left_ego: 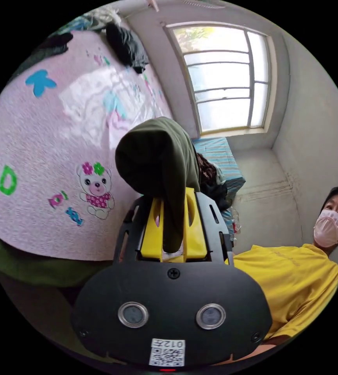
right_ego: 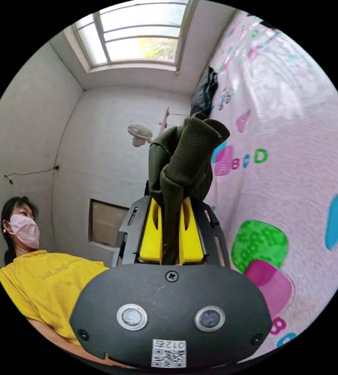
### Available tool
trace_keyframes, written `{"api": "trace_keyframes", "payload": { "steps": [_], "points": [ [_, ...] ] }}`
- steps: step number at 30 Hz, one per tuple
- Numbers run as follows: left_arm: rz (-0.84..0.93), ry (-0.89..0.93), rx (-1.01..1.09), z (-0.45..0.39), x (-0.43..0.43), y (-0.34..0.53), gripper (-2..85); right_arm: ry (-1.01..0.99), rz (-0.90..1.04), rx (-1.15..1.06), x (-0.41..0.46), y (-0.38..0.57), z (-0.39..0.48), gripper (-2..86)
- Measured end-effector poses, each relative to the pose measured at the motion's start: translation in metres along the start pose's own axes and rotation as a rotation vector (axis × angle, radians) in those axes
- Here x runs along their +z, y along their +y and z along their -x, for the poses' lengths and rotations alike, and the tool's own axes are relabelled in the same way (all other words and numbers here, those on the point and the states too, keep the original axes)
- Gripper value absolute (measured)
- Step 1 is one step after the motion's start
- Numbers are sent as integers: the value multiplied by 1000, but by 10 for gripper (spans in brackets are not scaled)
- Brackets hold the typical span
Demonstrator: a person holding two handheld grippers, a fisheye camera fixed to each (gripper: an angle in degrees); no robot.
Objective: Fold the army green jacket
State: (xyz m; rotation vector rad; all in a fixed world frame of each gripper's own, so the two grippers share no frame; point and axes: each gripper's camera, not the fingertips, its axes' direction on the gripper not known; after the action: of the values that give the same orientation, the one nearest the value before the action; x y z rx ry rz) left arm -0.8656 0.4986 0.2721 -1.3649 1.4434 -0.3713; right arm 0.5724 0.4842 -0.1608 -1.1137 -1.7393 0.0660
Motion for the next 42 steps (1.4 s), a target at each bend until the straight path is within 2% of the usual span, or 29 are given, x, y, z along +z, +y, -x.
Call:
{"api": "trace_keyframes", "payload": {
  "steps": [4,10,12,18,22,26,28,30,33,35,38,40,42],
  "points": [
    [-167,-54,63,-29,-103,9,104,-89,119,-73,93,-46,39,70],
    [-340,-158,71,-50,-257,6,106,-193,300,-127,279,-112,95,71],
    [-371,-200,74,-53,-300,3,106,-227,351,-119,350,-129,109,70],
    [-427,-293,58,-52,-414,-2,107,-268,437,-81,487,-154,131,71],
    [-428,-276,11,-31,-459,-4,108,-230,472,-69,534,-166,136,72],
    [-378,-220,-122,17,-469,0,107,-54,538,18,563,-172,111,74],
    [-399,-146,-223,47,-468,13,101,-85,527,86,568,-172,100,77],
    [-453,-81,-199,46,-472,24,99,-128,517,125,575,-174,105,80],
    [-472,-110,-185,27,-484,38,100,-100,530,111,588,-181,123,82],
    [-532,-176,-179,8,-499,52,97,-82,528,118,596,-184,134,82],
    [-553,-420,-72,-51,-512,68,81,-54,523,124,609,-187,150,82],
    [-476,-594,59,-104,-497,62,66,-37,519,126,615,-188,159,83],
    [-372,-664,157,-130,-479,55,44,-28,516,142,624,-189,168,83]
  ]
}}
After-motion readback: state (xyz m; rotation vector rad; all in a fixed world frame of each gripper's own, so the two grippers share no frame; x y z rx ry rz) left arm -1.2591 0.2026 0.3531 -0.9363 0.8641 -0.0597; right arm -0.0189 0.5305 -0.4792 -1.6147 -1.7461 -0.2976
